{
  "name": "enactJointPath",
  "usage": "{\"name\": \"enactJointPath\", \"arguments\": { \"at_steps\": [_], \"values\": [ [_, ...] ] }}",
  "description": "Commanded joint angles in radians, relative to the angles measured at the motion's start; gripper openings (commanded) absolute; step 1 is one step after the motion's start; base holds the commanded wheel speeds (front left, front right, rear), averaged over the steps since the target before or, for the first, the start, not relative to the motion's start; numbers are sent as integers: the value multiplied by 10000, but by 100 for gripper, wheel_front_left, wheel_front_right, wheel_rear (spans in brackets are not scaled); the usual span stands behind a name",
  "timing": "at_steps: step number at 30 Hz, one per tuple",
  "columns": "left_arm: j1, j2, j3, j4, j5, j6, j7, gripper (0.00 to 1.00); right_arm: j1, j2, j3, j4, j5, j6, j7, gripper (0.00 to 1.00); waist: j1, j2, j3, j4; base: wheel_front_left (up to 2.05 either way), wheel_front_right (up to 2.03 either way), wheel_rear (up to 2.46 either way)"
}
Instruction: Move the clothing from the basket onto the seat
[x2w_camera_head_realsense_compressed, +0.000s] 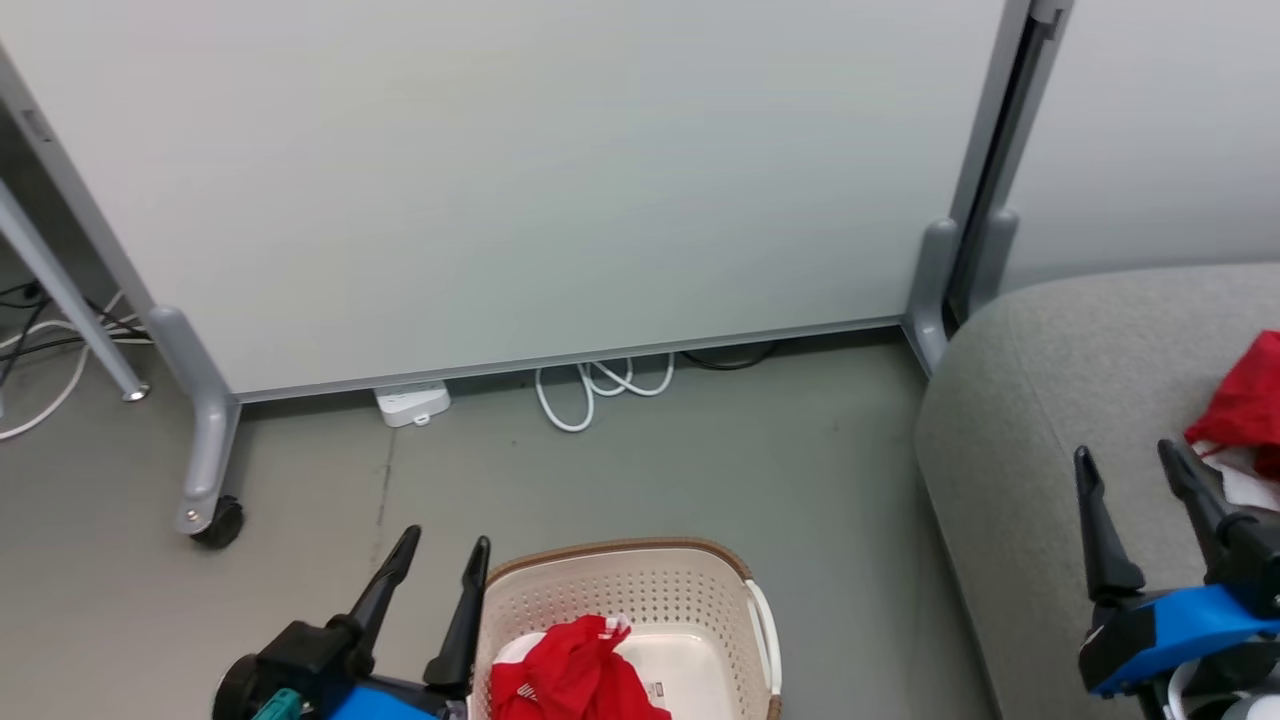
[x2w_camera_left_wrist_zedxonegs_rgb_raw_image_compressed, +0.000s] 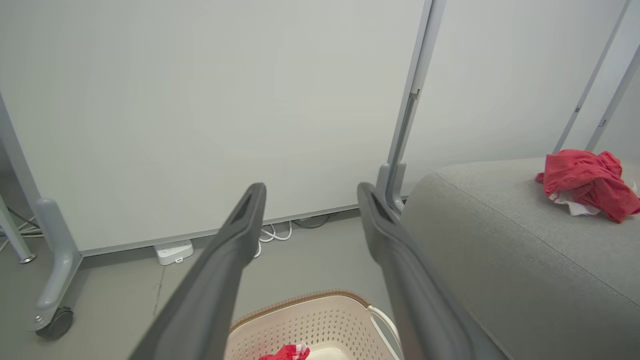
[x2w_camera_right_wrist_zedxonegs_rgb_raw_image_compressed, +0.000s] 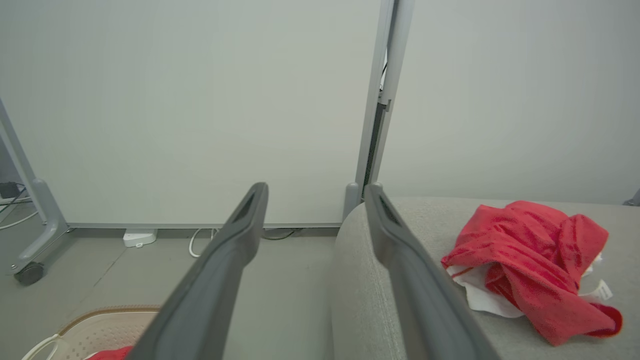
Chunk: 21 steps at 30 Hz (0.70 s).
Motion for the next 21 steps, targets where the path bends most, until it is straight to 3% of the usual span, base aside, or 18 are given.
{"name": "enactJointPath", "arguments": {
  "at_steps": [1,11,21],
  "values": [
    [187,17,132,33,48,-19,-34,100,223,95,74,-178,-60,-3,40,100,2,0,-145,248,0,0,0],
    [667,-93,1552,228,378,87,-34,100,1129,837,650,-1188,-200,-3,349,100,2,0,-112,639,0,0,0],
    [805,-231,1966,244,677,29,-34,100,1276,1017,647,-1219,-187,-3,335,100,2,0,-37,697,0,0,0]
  ]
}}
